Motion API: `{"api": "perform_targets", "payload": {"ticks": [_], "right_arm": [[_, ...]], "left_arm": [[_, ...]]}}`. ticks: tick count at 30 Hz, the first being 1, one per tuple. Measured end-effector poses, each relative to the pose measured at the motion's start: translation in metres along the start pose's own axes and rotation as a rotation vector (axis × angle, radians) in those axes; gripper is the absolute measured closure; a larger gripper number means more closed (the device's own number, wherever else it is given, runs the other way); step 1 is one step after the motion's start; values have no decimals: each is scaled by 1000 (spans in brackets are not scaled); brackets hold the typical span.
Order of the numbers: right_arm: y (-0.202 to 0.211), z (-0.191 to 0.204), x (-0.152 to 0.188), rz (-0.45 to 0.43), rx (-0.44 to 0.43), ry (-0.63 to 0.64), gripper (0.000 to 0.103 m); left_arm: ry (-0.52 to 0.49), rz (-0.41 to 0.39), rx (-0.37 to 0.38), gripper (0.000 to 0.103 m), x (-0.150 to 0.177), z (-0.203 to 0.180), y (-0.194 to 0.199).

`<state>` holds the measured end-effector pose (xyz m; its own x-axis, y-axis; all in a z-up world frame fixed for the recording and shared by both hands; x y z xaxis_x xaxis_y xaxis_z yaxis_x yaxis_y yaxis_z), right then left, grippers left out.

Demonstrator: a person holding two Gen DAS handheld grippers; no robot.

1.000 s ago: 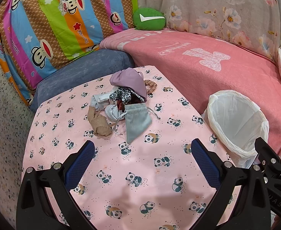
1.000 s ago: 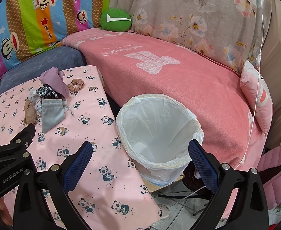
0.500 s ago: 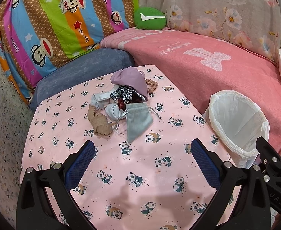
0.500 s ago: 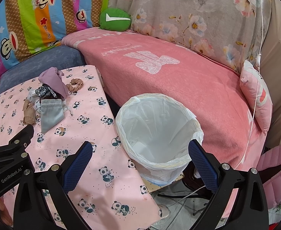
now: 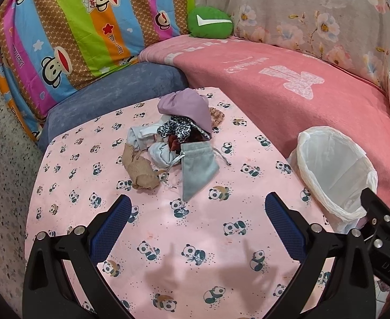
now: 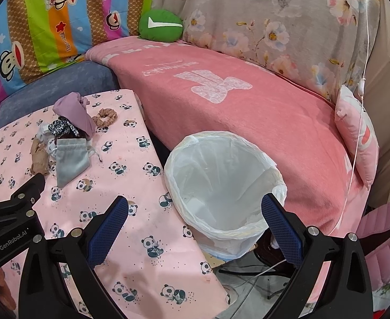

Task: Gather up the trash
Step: 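Grasp the beige stocking with the left tool while the right tool grasps the lilac scrunchie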

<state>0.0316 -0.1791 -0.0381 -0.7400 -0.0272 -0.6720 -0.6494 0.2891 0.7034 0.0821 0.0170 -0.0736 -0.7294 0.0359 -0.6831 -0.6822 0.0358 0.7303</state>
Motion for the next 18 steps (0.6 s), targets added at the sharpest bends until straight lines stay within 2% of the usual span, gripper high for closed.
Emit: {"api": "perform_targets", "payload": {"ticks": [7,15,18], "right_arm": [[-8,14,-16,-19,-16,-15,5],[-27,56,-50,-53,-94,-35,5],[-37,79,-65,-63,-136,-38,5]], "left_arm": [[48,30,5,7,-5,38,-25],[206,101,-37,7,-9,112,-74],[263,143,-15,7,-8,128,-93]]}}
Point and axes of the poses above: each gripper's, at about its wrist camera, not at the fingertips, and y roughly against the way its jaws point, z to its left, x to its underside, the point moved 10 cm from there along -y, roughly the way its jaws point, and after that the axes turned 5 degrees about y, right-handed, at the moved point
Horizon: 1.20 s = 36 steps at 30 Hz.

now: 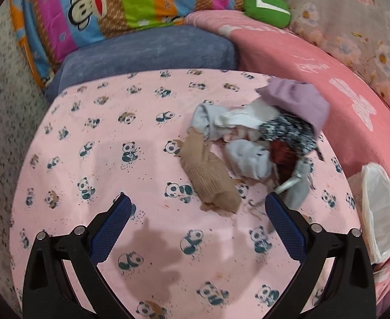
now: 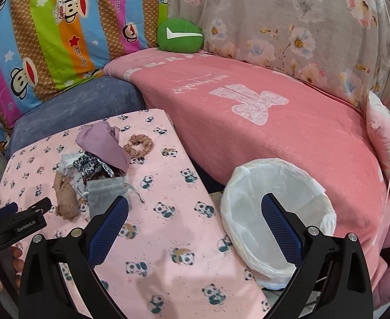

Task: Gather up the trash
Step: 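Grasp the beige stocking with the left tool while the right tool grasps the lilac scrunchie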

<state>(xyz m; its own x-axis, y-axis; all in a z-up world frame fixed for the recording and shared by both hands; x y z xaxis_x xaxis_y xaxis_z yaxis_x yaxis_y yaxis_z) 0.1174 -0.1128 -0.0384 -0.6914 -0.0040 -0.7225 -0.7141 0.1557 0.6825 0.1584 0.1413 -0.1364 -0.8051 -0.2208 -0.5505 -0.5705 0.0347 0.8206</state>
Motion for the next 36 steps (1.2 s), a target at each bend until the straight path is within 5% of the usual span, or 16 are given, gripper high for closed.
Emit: {"api": "perform_targets", "payload": {"ticks": [13,20,24,28,31,36], "right_arm": [[-73,95,-59,5,-114,43,5],[-105,132,-74,20,-152,81,10],[-120,147,-74,44,-161,107,31],[-129,153,-68,85,-194,115,81],[-121,152,-70,80,-218,106,93],[-94,140,-88,20,-224,88,96]], "left_arm": [[71,139,106,11,-8,6,-55],[76,204,202,41,1,-1,-60],[64,213,253,63,4,-5,-56],[39,201,261,81,1,-7,-48],[34,184,267,90,-4,-6,-36],[25,131,277,91,-21,-7,-4]]}}
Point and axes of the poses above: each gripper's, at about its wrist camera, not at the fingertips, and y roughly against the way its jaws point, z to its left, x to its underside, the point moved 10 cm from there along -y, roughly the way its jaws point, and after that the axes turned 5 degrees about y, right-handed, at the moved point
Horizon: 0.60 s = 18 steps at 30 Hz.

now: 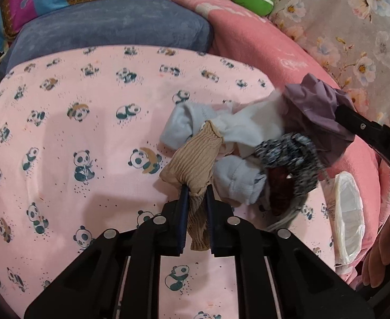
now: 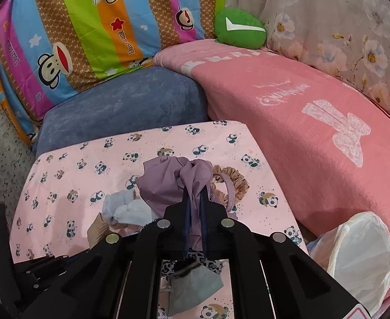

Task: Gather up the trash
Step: 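Grasp the beige stocking with the left tool while the right tool grasps the lilac scrunchie, then carry both items over the white bin and open both tools to drop them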

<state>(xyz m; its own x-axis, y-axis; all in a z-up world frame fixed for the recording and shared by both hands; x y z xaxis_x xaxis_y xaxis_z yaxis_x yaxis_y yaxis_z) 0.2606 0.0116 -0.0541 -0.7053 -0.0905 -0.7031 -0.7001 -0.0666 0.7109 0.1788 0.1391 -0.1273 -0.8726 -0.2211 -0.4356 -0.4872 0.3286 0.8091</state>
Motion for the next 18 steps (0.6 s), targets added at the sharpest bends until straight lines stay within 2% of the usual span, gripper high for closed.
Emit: {"api": "perform_targets", "payload": {"ticks": [6,13,18], "right_arm": [[49,-25,-28,-95,15,-35,97],[108,-69,-45,-184,44,-87,97],[143,-105,-44,-229,83,-117,97]], "left_arm": [[-52,-77,20,91,-24,-25,32],[-150,-150,54,91,-43,-85,54],[-229,-184,97,91,-40,-135,69]]}}
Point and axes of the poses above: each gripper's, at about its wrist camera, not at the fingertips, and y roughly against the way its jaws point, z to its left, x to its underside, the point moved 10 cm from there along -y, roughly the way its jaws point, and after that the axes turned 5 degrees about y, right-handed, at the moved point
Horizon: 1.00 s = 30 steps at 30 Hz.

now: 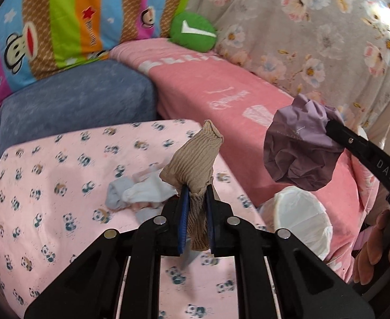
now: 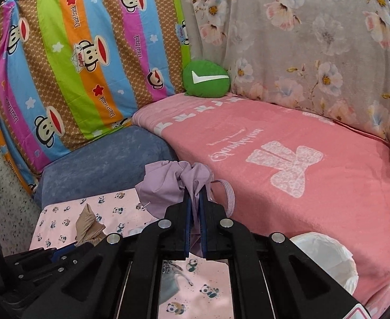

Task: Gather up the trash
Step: 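Carry both items over the white bin and open both tools to drop them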

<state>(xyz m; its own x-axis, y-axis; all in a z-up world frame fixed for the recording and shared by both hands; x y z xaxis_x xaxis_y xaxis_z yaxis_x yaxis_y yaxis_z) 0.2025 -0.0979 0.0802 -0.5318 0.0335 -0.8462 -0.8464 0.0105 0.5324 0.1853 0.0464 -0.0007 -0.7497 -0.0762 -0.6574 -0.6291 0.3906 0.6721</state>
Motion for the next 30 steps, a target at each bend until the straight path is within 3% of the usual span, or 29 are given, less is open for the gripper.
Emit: {"api": "perform_targets", "payload": {"ticks": [8,15,22,30], "right_arm": [[43,-80,9,-30,84,-66,97],[63,-141,38,-11,154,-116,97],[71,-199,72,25,217,-174,96],[72,-242,98,53,253,-225,96]], "left_arm": [[-118,-6,102,91,6,-91,3],[-220,11,184,91,24,-167,-9],[-281,57,234,90,46,-219,-31],[-323,105,248,89,69,-251,-54]]}}
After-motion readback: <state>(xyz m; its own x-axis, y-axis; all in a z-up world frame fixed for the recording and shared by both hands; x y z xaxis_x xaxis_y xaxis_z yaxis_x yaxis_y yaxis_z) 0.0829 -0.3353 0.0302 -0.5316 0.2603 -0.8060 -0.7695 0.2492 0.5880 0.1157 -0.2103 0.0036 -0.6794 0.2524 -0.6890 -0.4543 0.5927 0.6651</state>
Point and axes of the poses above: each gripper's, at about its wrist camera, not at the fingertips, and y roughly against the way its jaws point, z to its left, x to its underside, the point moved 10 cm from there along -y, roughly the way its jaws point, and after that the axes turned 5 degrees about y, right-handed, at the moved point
